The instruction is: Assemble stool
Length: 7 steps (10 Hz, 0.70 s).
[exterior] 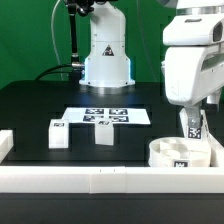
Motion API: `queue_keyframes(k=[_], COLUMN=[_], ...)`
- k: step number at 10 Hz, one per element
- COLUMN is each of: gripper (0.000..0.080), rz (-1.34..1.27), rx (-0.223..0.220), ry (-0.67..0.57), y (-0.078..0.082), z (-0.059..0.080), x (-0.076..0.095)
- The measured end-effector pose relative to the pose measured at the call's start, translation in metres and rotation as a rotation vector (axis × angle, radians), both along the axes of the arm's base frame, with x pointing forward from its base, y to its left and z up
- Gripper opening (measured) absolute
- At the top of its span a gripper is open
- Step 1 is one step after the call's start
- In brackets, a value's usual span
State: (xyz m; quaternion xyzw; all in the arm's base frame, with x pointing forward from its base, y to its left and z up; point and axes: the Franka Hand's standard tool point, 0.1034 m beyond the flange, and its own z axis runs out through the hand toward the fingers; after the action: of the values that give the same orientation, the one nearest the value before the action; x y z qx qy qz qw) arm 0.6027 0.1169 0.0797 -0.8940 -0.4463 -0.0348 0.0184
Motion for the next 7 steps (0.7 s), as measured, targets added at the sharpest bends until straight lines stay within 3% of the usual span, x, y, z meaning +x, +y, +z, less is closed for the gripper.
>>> queue_keyframes(k=[1,2,3,7], gripper=[0.0427,0.0427,0.0340,0.0340], rz=[-0.001,-0.003,-0.003,-0.091], rx=[0.000,0.000,0.000,0.006], ry=[0.001,0.000,0.000,0.006], y=[-0.0011,-0.0012,-0.0013,-0.0011], z=[-0.0005,-0.0001,-0.0001,-0.0002], x=[0.0000,0.0003,0.0003,0.0003])
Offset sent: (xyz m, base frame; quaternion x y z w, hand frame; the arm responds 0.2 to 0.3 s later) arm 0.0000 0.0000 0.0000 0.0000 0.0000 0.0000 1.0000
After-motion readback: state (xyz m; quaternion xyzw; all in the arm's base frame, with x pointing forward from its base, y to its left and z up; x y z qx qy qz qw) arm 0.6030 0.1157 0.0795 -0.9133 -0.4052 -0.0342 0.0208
